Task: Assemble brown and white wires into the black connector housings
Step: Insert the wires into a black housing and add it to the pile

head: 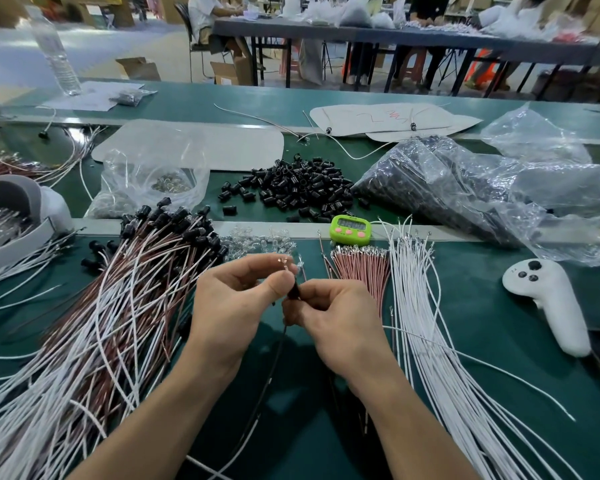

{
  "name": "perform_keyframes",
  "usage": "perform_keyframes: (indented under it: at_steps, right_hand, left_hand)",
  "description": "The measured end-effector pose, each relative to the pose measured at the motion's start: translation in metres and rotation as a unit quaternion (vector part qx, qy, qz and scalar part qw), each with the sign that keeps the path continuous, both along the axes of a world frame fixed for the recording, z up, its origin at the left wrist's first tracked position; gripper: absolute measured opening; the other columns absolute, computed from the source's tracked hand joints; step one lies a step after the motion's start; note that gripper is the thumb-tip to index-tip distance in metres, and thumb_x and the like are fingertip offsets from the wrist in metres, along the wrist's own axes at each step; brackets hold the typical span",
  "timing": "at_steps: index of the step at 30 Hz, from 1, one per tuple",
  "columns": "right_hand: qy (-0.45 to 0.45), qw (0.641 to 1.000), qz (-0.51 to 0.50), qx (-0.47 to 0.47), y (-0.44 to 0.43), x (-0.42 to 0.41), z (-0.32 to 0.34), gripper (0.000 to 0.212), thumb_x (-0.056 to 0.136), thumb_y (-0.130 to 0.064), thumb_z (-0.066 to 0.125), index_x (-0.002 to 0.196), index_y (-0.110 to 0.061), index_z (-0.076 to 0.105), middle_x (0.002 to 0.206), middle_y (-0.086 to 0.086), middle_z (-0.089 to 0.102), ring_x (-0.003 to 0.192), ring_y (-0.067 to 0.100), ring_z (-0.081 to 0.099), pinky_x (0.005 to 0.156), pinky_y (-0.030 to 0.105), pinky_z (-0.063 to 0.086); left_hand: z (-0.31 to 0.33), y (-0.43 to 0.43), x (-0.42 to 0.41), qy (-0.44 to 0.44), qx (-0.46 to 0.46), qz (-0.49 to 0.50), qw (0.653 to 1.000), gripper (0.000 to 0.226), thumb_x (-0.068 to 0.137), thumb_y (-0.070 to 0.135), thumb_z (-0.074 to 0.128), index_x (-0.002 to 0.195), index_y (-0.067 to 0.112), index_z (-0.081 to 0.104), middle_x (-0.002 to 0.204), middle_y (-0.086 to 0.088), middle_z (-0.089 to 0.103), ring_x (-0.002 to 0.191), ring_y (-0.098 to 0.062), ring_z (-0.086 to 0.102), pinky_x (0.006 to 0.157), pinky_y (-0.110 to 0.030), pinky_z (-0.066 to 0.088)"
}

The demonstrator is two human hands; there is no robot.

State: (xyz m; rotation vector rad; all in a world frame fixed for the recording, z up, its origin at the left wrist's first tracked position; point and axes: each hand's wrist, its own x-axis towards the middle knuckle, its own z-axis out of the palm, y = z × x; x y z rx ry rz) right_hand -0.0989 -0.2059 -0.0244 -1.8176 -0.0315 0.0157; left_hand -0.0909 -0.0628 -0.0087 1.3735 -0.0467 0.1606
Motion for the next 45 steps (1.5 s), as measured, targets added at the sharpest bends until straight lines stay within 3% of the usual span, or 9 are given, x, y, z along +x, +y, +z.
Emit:
perform_keyframes:
  at_steps: [4,10,13,20,27,33,37,42,45]
  right_hand:
    - [0.005,1.000,0.003,-0.022,0.001,-0.001,-0.001,0.014,0.085,-0.016,0.078,0.079,-0.028,0.080,0.071,-0.008,0.077,0.070,0.010,0.075,0.069,0.026,0.059]
    - [-0.012,1.000,0.007,0.021,0.004,-0.001,-0.001,0.011,0.083,-0.018,0.077,0.087,-0.028,0.080,0.077,-0.008,0.079,0.076,0.007,0.076,0.070,0.024,0.059]
    - [-0.011,0.999,0.009,0.031,0.005,0.000,-0.001,0.013,0.086,-0.013,0.077,0.085,-0.026,0.081,0.074,-0.007,0.078,0.070,0.003,0.073,0.063,0.014,0.050]
    - [-0.002,0.998,-0.037,0.053,0.007,-0.003,0.003,0.016,0.080,-0.007,0.084,0.073,-0.021,0.080,0.063,-0.002,0.075,0.055,0.007,0.068,0.056,0.018,0.051]
    - [-0.026,0.993,-0.117,-0.012,0.011,-0.009,0.007,0.021,0.071,-0.021,0.093,0.071,-0.036,0.078,0.059,-0.014,0.071,0.051,-0.001,0.065,0.049,0.011,0.045]
    - [-0.011,0.993,-0.118,-0.022,0.013,-0.009,0.008,0.018,0.065,-0.022,0.094,0.065,-0.026,0.076,0.055,-0.011,0.069,0.045,-0.001,0.058,0.047,0.012,0.042]
    - [0.007,0.996,-0.076,-0.045,0.014,-0.008,0.005,0.014,0.071,-0.028,0.089,0.070,-0.028,0.076,0.060,-0.012,0.071,0.051,-0.001,0.062,0.050,0.014,0.045]
    - [0.006,1.000,-0.029,-0.007,0.015,-0.004,0.002,0.010,0.086,-0.015,0.076,0.084,-0.024,0.080,0.072,-0.005,0.077,0.070,0.016,0.074,0.069,0.035,0.061]
    - [0.021,0.999,-0.025,0.016,0.014,-0.003,-0.001,0.017,0.090,-0.005,0.072,0.086,-0.018,0.081,0.073,-0.004,0.078,0.067,0.012,0.075,0.063,0.023,0.056]
  left_hand:
    - [0.006,0.002,-0.001,-0.001,-0.016,0.016,1.000,0.018,0.060,0.019,0.083,0.078,0.022,0.084,0.078,-0.009,0.079,0.074,-0.015,0.074,0.071,-0.020,0.057]
    - [0.006,0.003,0.000,0.006,-0.039,0.020,0.999,0.013,0.062,0.007,0.083,0.068,0.018,0.079,0.065,-0.002,0.072,0.059,-0.011,0.066,0.064,-0.019,0.055]
    - [0.006,0.002,0.000,0.015,-0.053,0.038,0.998,0.014,0.060,0.008,0.083,0.067,0.020,0.080,0.066,-0.002,0.074,0.061,-0.011,0.068,0.065,-0.017,0.055]
    - [0.008,0.001,-0.001,0.017,-0.067,0.054,0.996,0.015,0.055,0.018,0.085,0.069,0.022,0.082,0.069,-0.003,0.076,0.067,-0.011,0.071,0.067,-0.017,0.055]
    - [0.009,0.000,-0.001,0.010,-0.071,0.054,0.996,0.023,0.046,0.026,0.087,0.068,0.021,0.081,0.068,-0.004,0.076,0.066,-0.013,0.071,0.068,-0.018,0.056]
    - [0.006,0.001,0.001,0.023,-0.075,0.060,0.995,0.016,0.054,0.019,0.084,0.069,0.018,0.081,0.070,-0.007,0.076,0.071,-0.017,0.073,0.070,-0.018,0.055]
    - [0.004,0.001,0.003,0.039,-0.083,0.054,0.994,0.015,0.056,0.018,0.083,0.071,0.017,0.081,0.073,-0.009,0.076,0.072,-0.016,0.073,0.072,-0.019,0.056]
    - [0.002,0.003,0.006,0.054,-0.099,0.045,0.993,0.018,0.052,0.020,0.084,0.070,0.018,0.081,0.073,-0.008,0.076,0.072,-0.014,0.073,0.072,-0.019,0.056]
    - [0.001,0.005,0.008,0.064,-0.112,0.054,0.990,0.030,0.042,0.031,0.087,0.070,0.020,0.081,0.075,-0.008,0.077,0.076,-0.015,0.073,0.071,-0.019,0.056]
